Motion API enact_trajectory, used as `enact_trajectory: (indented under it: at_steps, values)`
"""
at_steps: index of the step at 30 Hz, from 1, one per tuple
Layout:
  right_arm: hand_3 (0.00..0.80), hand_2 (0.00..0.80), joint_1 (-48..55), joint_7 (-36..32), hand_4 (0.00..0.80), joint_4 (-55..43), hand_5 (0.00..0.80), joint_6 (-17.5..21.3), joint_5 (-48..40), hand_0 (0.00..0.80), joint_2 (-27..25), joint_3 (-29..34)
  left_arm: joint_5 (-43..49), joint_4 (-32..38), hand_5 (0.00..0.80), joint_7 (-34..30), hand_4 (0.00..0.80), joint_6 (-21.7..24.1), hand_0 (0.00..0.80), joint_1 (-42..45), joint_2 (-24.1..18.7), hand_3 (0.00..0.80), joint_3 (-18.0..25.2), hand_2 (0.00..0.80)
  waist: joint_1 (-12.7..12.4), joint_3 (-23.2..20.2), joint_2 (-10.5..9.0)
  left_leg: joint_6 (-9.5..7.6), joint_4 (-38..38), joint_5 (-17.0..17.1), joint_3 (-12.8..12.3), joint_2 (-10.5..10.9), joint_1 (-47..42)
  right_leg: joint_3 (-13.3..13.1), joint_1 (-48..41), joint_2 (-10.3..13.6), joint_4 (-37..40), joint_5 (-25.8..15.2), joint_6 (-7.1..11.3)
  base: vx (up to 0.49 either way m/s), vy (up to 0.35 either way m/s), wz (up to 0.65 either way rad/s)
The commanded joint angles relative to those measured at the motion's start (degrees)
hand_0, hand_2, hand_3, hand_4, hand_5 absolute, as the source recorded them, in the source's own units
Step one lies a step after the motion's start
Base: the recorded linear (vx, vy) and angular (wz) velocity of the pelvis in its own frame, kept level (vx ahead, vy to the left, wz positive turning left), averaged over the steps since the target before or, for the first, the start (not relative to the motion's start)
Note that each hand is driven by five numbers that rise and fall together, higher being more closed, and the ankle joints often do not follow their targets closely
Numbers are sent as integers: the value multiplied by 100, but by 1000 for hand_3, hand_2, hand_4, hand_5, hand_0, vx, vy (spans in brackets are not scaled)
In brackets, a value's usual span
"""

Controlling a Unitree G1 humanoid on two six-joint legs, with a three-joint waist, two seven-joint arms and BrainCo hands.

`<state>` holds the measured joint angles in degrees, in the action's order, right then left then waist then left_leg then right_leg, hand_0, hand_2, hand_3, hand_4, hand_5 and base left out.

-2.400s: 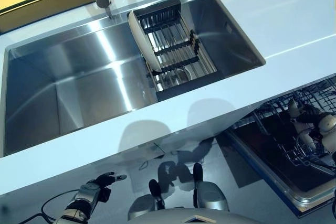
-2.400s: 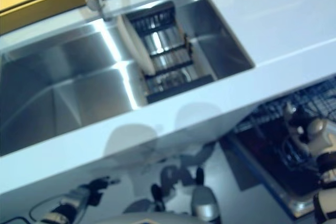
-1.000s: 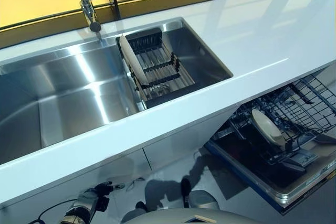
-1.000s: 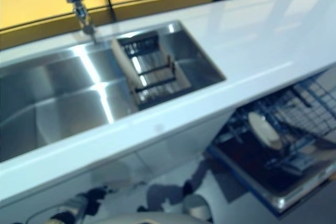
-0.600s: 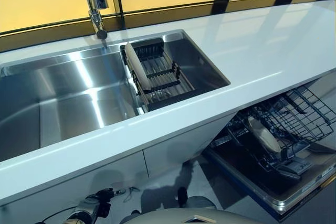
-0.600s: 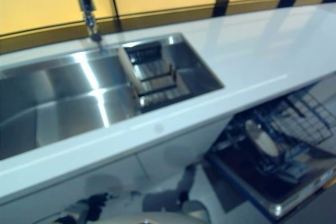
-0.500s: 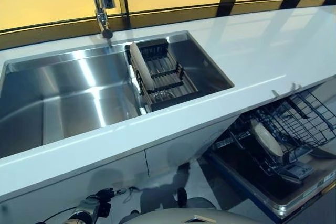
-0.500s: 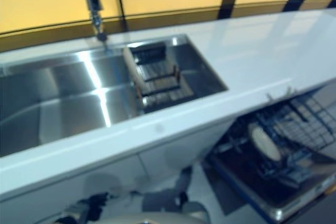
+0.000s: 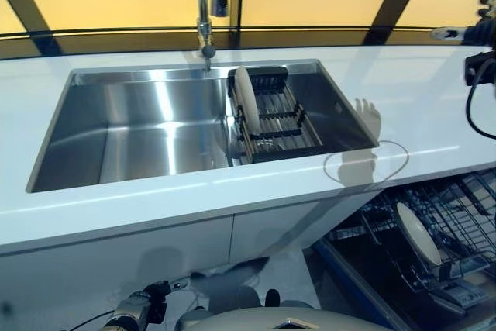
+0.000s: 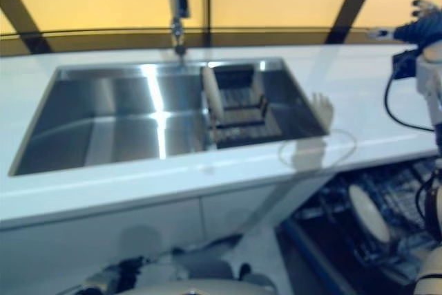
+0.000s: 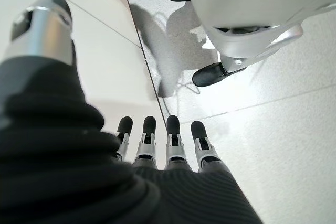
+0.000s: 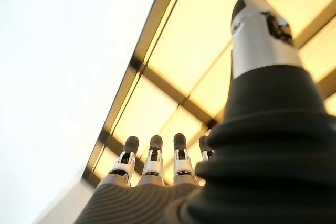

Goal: Take plates into dishwasher

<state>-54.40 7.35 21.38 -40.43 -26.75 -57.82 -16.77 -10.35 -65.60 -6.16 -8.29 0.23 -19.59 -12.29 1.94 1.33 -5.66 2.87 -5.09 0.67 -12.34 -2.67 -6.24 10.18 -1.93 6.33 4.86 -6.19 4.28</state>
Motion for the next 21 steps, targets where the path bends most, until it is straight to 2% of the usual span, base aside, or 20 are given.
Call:
enact_trajectory:
  at_steps: [1, 5, 13, 16, 19, 21]
  values:
    - [0, 0, -977, -5, 0, 45, 0, 173, -210, 0, -17, -391, -223, -277, 0, 125, 0, 24, 0, -239, -61, 0, -194, 0, -228, -6, -58, -120, 85, -175, 173, 117, 110, 70, -153, 12, -368, 469, 346, -30, 29, 20]
    - [0, 0, -1038, 61, 0, -46, 0, 264, -450, 0, 249, -535, -231, -257, 0, 146, 0, 48, 0, -253, -83, 0, -163, 0, -311, 20, -84, -125, 95, -171, 212, 123, 132, 142, -125, 70, -415, 447, 387, -26, 24, 8]
    - [0, 0, -782, 751, 0, -222, 0, 363, -888, 0, 917, -539, -271, -149, 0, 230, 0, -52, 0, -295, -47, 0, -176, 0, -413, 74, -78, -159, 111, -179, 291, 148, 142, 179, -66, 152, -489, 406, 440, 1, 22, 10]
    - [0, 0, -656, 1430, 0, -212, 0, 537, -1166, 0, 1289, -515, -347, -105, 0, 289, 0, -102, 0, -323, -40, 0, -263, 0, -470, 109, -47, -196, 117, -201, 330, 173, 144, 197, -40, 193, -515, 395, 460, 4, 21, 8]
    - [0, 0, -474, 2283, 0, -272, 0, 967, -1512, 0, 1650, -365, -364, -137, 0, 287, 0, -67, 0, -341, -32, 0, -286, 0, -491, 153, -13, -220, 122, -228, 348, 188, 127, 203, -22, 222, -540, 382, 483, 1, 11, 3]
    - [0, 0, -309, 2729, 0, -423, 0, 1098, -1432, 0, 1939, -290, -389, -88, 0, 316, 0, -99, 0, -358, 5, 0, -327, 0, -499, 177, 23, -239, 126, -235, 360, 202, 124, 183, -7, 235, -544, 372, 492, -1, 17, 2]
